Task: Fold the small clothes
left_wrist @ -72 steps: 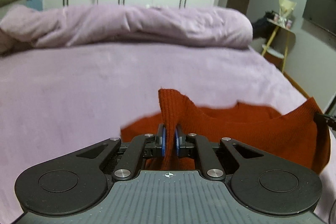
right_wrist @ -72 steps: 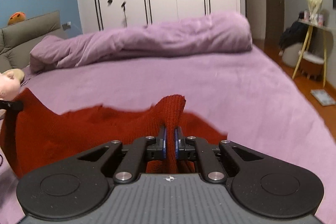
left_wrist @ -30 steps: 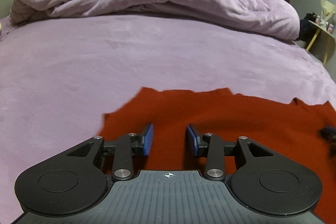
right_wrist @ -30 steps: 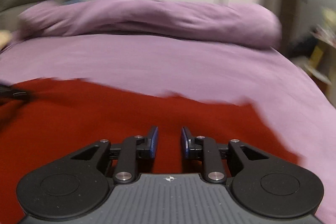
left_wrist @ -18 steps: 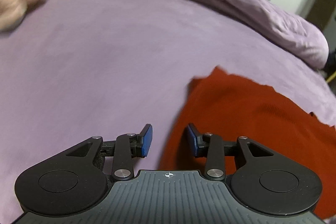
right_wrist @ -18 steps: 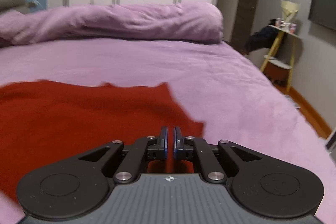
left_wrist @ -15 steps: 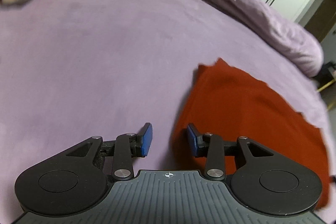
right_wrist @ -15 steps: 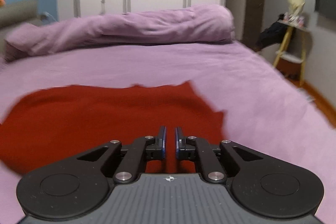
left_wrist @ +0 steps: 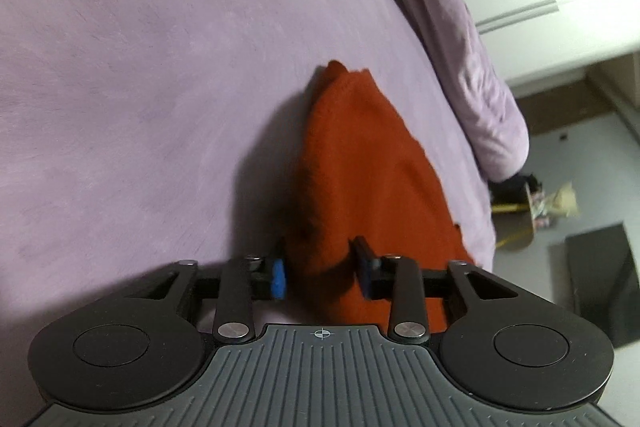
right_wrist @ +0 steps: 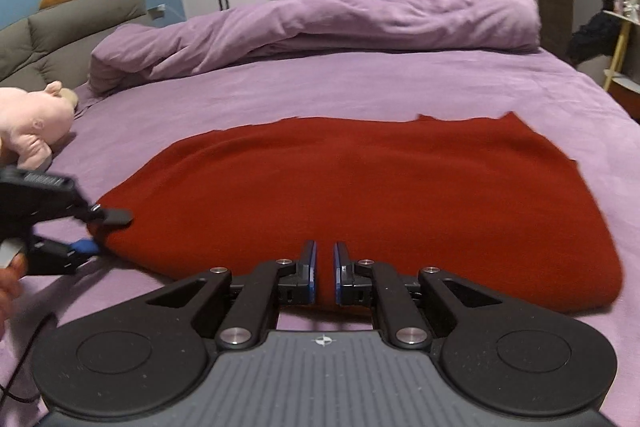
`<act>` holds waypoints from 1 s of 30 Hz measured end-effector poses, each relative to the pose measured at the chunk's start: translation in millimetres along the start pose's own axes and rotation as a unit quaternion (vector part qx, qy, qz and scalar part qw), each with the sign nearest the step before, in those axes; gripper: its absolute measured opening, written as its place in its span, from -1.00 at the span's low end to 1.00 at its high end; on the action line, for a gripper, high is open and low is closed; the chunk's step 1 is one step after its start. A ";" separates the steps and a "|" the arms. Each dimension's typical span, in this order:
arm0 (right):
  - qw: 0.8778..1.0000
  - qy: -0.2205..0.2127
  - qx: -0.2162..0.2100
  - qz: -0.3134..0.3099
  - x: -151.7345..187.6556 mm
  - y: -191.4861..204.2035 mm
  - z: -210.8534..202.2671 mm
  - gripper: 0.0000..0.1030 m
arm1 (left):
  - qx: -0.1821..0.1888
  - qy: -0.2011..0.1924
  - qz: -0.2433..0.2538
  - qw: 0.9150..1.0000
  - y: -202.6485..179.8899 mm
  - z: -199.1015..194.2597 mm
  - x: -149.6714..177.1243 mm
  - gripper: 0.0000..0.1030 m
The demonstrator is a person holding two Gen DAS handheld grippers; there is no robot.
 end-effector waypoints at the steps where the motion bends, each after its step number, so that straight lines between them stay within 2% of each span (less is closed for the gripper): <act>1: 1.000 0.000 -0.003 -0.006 -2.2 6.7 3.7 -0.85 | 0.002 -0.005 -0.006 1.000 -0.5 3.2 -1.7 -0.44; 6: 1.000 0.001 -0.003 -0.016 -1.7 26.4 27.0 -0.85 | 0.009 -0.023 -0.039 0.999 2.3 8.3 -8.7 -0.50; 9: 0.999 0.018 -0.007 -0.039 7.2 33.4 41.3 -0.85 | 0.004 -0.024 -0.023 0.999 -1.9 7.6 -9.0 -0.53; 11: 0.999 0.016 -0.009 -0.049 3.4 35.1 34.3 -0.85 | 0.005 -0.027 -0.006 1.000 -8.2 3.1 -10.4 -0.54; 14: 1.000 0.013 -0.018 -0.019 0.4 25.2 20.8 -0.85 | 0.009 -0.030 -0.001 0.999 -15.6 -2.2 -13.8 -0.55; 16: 1.000 0.002 -0.008 -0.002 -3.3 14.8 10.7 -0.85 | 0.013 -0.035 0.011 0.999 -24.2 -5.2 -15.1 -0.56; 20: 0.999 -0.007 0.023 0.025 -4.1 -14.4 -3.6 -0.85 | 0.000 -0.041 0.069 0.997 -48.1 -10.2 -13.7 -0.56; 25: 0.996 0.017 0.060 0.071 8.3 -55.1 -1.7 -0.85 | -0.029 -0.042 0.130 0.990 -72.4 -10.0 -5.9 -0.56; 28: 0.993 0.019 0.055 0.106 15.8 -70.9 -5.8 -0.85 | -0.048 -0.044 0.182 0.981 -91.2 -9.3 1.2 -0.56; 30: 0.992 0.013 0.055 0.116 16.9 -76.6 -9.2 -0.85 | -0.057 -0.043 0.231 0.970 -110.0 -8.8 12.2 -0.57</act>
Point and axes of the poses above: each gripper's, at about its wrist camera, not at the fingertips, and z roughly the way its jaws point, y to its left, x to its underside, the point moved 9 cm from there along z, roughly the way its jaws point, and after that the axes turned 2 degrees about x, right-handed, at the moved point
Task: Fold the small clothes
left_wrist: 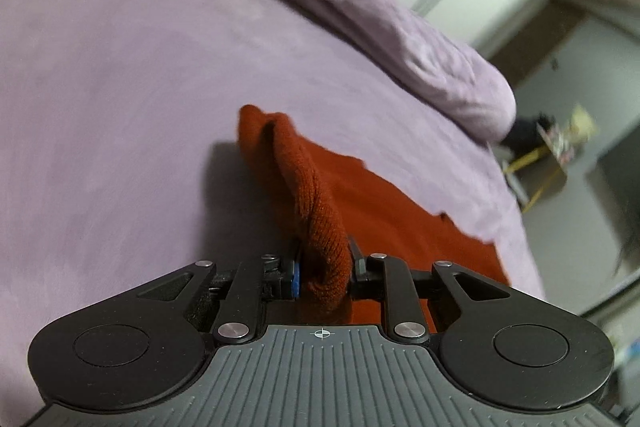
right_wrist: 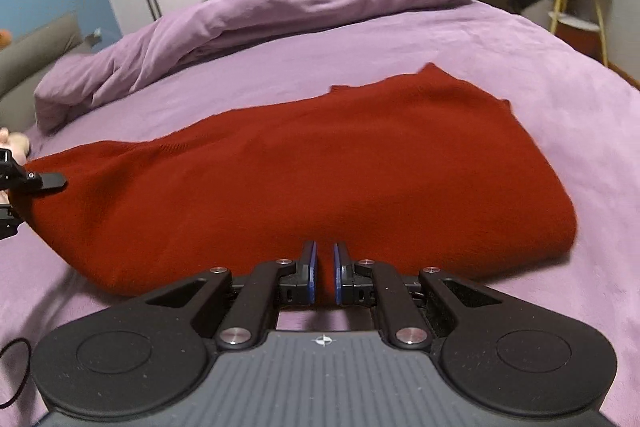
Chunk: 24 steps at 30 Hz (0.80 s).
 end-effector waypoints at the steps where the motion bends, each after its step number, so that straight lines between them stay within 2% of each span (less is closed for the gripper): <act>1: 1.000 -0.003 0.000 0.003 -0.1 -1.5 -0.8 -0.85 | 0.001 0.001 0.026 1.000 -12.1 0.1 1.8 -0.57; 5: 1.000 -0.013 0.003 0.015 -1.9 -11.2 -4.7 -0.85 | 0.013 0.020 0.148 0.989 -78.0 15.6 22.6 -0.57; 8: 0.999 -0.016 0.002 0.031 -4.5 -17.4 -5.9 -0.84 | 0.022 0.038 0.192 0.980 -109.2 35.8 46.4 -0.57; 11: 0.999 -0.011 0.006 0.031 -2.4 -21.7 -6.2 -0.84 | 0.027 0.065 0.202 0.977 -121.6 57.5 76.5 -0.56; 14: 1.000 -0.011 0.009 0.028 -2.0 -25.2 -8.5 -0.84 | 0.016 0.079 0.208 0.975 -121.9 66.6 98.6 -0.40; 15: 1.000 -0.011 0.010 0.028 -2.6 -26.9 -9.4 -0.84 | 0.020 0.073 0.222 0.972 -123.8 62.5 100.9 -0.23; 17: 0.999 -0.013 0.008 0.031 -5.1 -28.5 -11.5 -0.84 | 0.037 0.080 0.229 0.969 -124.3 50.4 103.5 -0.09; 20: 0.999 -0.023 -0.004 0.036 -14.7 -23.4 -17.3 -0.84 | 0.059 0.084 0.218 0.970 -120.3 25.7 100.8 -0.12; 24: 0.998 -0.055 -0.040 0.017 -37.5 1.6 -25.8 -0.84 | 0.051 0.049 0.201 0.977 -105.4 -14.6 87.1 -0.10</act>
Point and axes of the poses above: each gripper's, at about its wrist camera, not at the fingertips, and z roughly the way its jaws point, y to its left, x to its underside, the point moved 9 cm from there along z, roughly the way its jaws point, and after that the axes turned 2 degrees about x, right-handed, at the moved point
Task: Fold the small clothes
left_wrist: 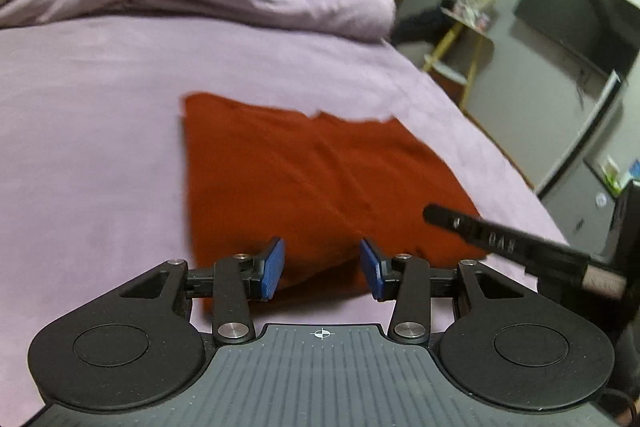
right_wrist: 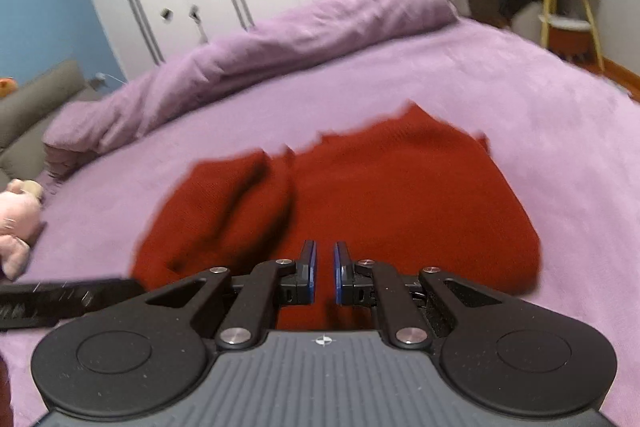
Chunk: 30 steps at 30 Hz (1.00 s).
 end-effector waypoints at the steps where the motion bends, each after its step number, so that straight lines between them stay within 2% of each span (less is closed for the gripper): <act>1: 1.000 -0.003 -0.015 -0.008 -4.2 10.5 1.4 -0.84 | -0.010 -0.008 -0.006 1.000 5.7 -6.8 -1.9 -0.08; 3: 0.999 0.001 -0.035 -0.023 -6.0 29.0 8.8 -0.84 | -0.045 -0.017 -0.026 0.999 24.9 -15.9 -2.3 -0.08; 6: 0.997 0.039 -0.055 -0.039 9.0 46.5 32.0 -0.84 | -0.092 -0.001 -0.074 0.993 55.2 -9.2 0.0 -0.08; 8: 0.991 0.109 -0.036 -0.068 34.8 46.5 55.7 -0.85 | -0.104 0.010 -0.100 0.990 69.2 -2.1 2.7 -0.09; 9: 0.988 0.124 -0.024 -0.085 44.0 44.6 61.8 -0.87 | -0.105 0.015 -0.106 0.989 73.1 1.4 4.0 -0.09; 11: 0.987 0.116 -0.029 -0.104 38.6 48.2 55.8 -0.87 | -0.104 0.016 -0.111 0.988 77.2 3.8 6.0 -0.08; 13: 0.990 0.114 -0.044 -0.076 27.2 46.7 51.3 -0.84 | -0.105 0.017 -0.119 0.987 83.6 7.8 7.0 -0.08; 14: 0.991 0.110 -0.057 -0.050 19.4 44.4 50.3 -0.74 | -0.105 0.019 -0.125 0.987 85.7 8.5 8.4 -0.08; 15: 0.992 0.106 -0.065 -0.027 12.4 41.1 50.9 -0.51 | -0.103 0.020 -0.128 0.986 86.1 8.4 9.5 -0.08; 17: 0.991 0.097 -0.082 0.036 -1.0 31.7 53.0 -0.27 | -0.104 0.019 -0.134 0.985 86.6 11.0 10.1 -0.08; 18: 0.987 0.101 -0.099 0.072 -4.3 29.8 56.1 -0.22 | -0.106 0.019 -0.135 0.985 87.0 12.4 10.3 -0.08; 20: 0.974 0.118 -0.133 0.138 -7.5 29.6 65.5 -0.22 | -0.110 0.020 -0.135 0.985 87.7 13.1 11.3 -0.08; 23: 0.962 0.141 -0.163 0.168 -5.6 41.0 84.8 -0.22 | -0.112 0.024 -0.135 0.984 88.3 17.9 10.0 -0.08; 25: 0.966 0.154 -0.150 0.143 1.7 50.3 96.5 -0.26 | -0.114 0.024 -0.136 0.984 88.6 20.5 8.5 -0.08; 26: 0.966 0.162 -0.146 0.137 5.4 52.3 100.9 -0.36 | -0.113 0.024 -0.135 0.984 87.8 21.7 7.8 -0.08; 27: 0.966 0.165 -0.148 0.134 7.8 54.2 104.1 -0.62 | -0.114 0.024 -0.133 0.984 87.2 22.5 6.5 -0.08; 30: 0.973 0.144 -0.144 0.113 4.2 55.8 93.9 -0.79 | -0.116 0.019 -0.128 0.985 85.1 24.4 1.7 -0.08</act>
Point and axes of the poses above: each gripper's, at about its wrist camera, not at the fingertips, and z roughly the way its jaws point, y to its left, x to its underside, the point moved 9 cm from there along z, roughly the way its jaws point, and after that the axes turned 2 degrees about x, right-handed, at the moved point
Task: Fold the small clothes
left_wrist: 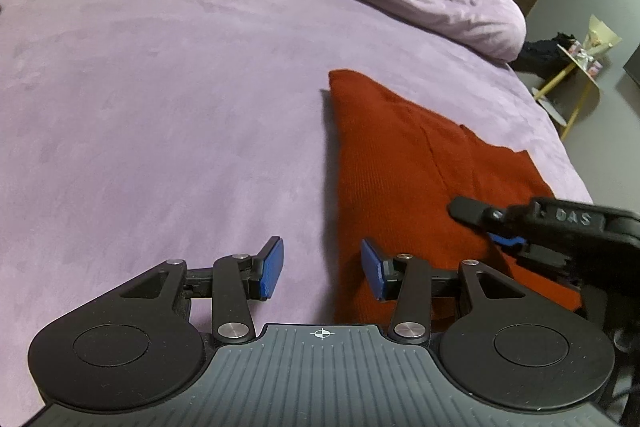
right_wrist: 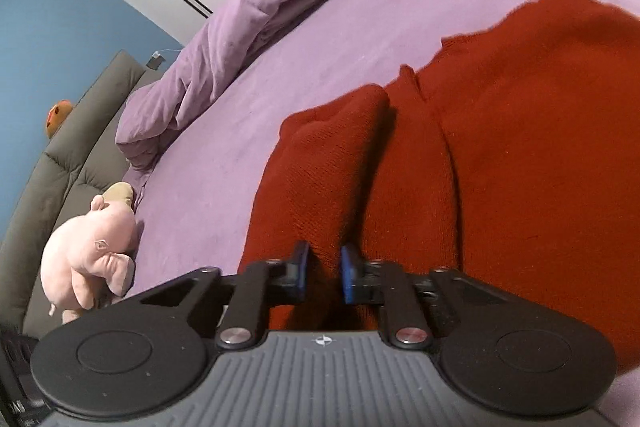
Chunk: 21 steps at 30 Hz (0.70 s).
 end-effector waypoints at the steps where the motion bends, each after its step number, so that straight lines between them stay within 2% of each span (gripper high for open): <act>1: 1.000 -0.011 0.015 -0.018 -1.7 1.2 -6.4 -0.80 | 0.001 -0.001 0.001 1.000 -1.3 1.0 -0.9 -0.08; 4: 0.997 -0.027 0.056 -0.043 -2.1 -5.0 -20.3 -0.81 | 0.005 -0.007 0.011 1.000 -8.4 4.9 -2.7 -0.08; 6: 0.994 -0.019 0.084 -0.061 3.4 -13.8 -14.3 -0.80 | 0.014 -0.001 0.021 1.000 -15.4 12.4 0.4 -0.10; 8: 0.994 -0.001 0.081 -0.071 8.8 -17.2 -4.2 -0.78 | 0.009 0.007 0.023 1.000 -16.8 20.7 3.3 -0.10; 10: 0.996 -0.007 0.068 -0.063 1.9 -17.9 -10.4 -0.70 | 0.011 0.007 0.020 1.000 -15.0 22.2 3.1 -0.10; 12: 0.997 -0.027 0.056 -0.038 -10.2 -24.8 -21.8 -0.36 | 0.016 0.007 0.012 1.000 -11.8 19.8 1.6 -0.11; 13: 0.997 -0.038 0.061 -0.026 -15.9 -32.5 -26.3 -0.32 | 0.015 0.008 0.012 1.000 -10.6 19.9 1.6 -0.11; 15: 0.997 -0.036 0.070 0.010 -22.6 -51.5 -27.8 -0.05 | 0.014 0.010 0.011 1.000 -9.1 20.5 1.5 -0.11; 18: 0.996 -0.007 0.012 0.088 -23.4 -72.8 -17.5 -0.02 | 0.012 0.009 0.011 1.000 -10.7 20.8 1.8 -0.11; 21: 0.988 -0.001 -0.050 0.146 -27.6 -75.3 -6.0 0.08 | 0.006 0.007 0.017 1.000 -12.6 21.0 2.1 -0.11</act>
Point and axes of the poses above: each gripper's, at about its wrist camera, not at the fingertips, and z roughly the way its jaws point, y to its left, x to its underside, the point moved 9 cm from there along z, roughly the way its jaws point, and after that the axes turned 2 degrees about x, right-handed, at the moved point
